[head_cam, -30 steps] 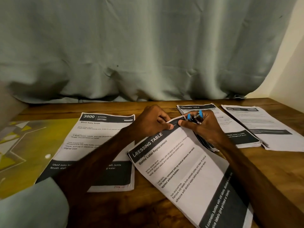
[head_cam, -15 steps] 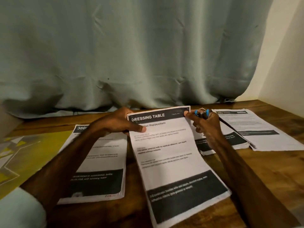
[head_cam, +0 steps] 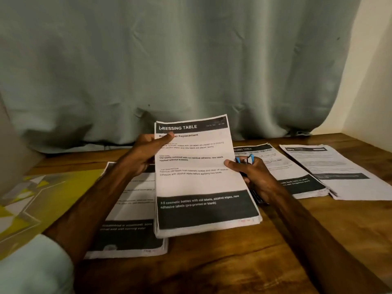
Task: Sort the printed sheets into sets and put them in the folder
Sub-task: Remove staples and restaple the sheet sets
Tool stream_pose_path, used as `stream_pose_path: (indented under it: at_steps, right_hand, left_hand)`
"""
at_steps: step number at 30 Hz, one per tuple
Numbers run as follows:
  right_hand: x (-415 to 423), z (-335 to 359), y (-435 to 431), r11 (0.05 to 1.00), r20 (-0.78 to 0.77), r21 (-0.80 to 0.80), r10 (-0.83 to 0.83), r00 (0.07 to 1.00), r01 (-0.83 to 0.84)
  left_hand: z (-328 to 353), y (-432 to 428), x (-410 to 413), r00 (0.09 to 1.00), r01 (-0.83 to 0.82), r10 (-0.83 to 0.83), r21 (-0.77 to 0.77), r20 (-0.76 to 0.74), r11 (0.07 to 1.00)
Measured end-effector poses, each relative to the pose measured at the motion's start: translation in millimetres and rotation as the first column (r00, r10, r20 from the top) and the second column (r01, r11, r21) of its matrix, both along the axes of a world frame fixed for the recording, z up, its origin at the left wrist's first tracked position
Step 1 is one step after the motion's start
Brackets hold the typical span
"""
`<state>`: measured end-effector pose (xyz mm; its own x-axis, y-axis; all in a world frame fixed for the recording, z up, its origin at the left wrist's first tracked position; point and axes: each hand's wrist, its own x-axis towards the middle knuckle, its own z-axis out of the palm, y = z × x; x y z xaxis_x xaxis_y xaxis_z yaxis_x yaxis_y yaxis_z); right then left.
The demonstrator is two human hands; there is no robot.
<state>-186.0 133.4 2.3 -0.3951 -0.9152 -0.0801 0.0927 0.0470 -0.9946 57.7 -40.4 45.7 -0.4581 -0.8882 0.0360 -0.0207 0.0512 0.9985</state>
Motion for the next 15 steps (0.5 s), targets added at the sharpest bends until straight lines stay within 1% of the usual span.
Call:
stream_pose_path:
  at_steps: [1, 3, 6, 8, 10, 13, 15]
  right_hand:
    - [2, -4, -4, 1.000, 0.040, -0.012, -0.007, 0.999, 0.008]
    - [10, -9, -9, 0.999, 0.103, -0.033, -0.036, 0.994, 0.040]
    - [28, -16, -17, 0.997, 0.158, -0.046, -0.046, 0.986, 0.054]
    - [36, -14, -22, 0.996, 0.190, -0.065, -0.050, 0.980, 0.064]
    - [43, -11, -30, 0.994, 0.215, -0.050, -0.081, 0.973, 0.094]
    - [59, -2, -42, 0.993, 0.218, -0.061, -0.084, 0.972, 0.099]
    - [76, 4, -46, 0.996, 0.184, -0.066, -0.039, 0.982, 0.052]
  left_hand:
    - [-1, 2, -1, 0.999, 0.044, -0.045, 0.027, 0.023, 0.999]
    - [0, 5, -4, 0.994, 0.090, -0.091, 0.021, 0.059, 0.996]
    - [6, 1, 4, 0.995, 0.032, -0.029, -0.034, 0.092, 0.999]
    - [11, -4, 14, 0.992, 0.021, -0.016, -0.035, 0.122, 0.999]
    - [12, -8, 31, 0.991, 0.003, 0.002, -0.041, 0.132, 0.999]
    - [17, -8, 55, 0.983, -0.054, 0.079, -0.148, 0.164, 0.988]
    - [21, -8, 75, 0.971, -0.104, 0.151, -0.242, 0.184, 0.965]
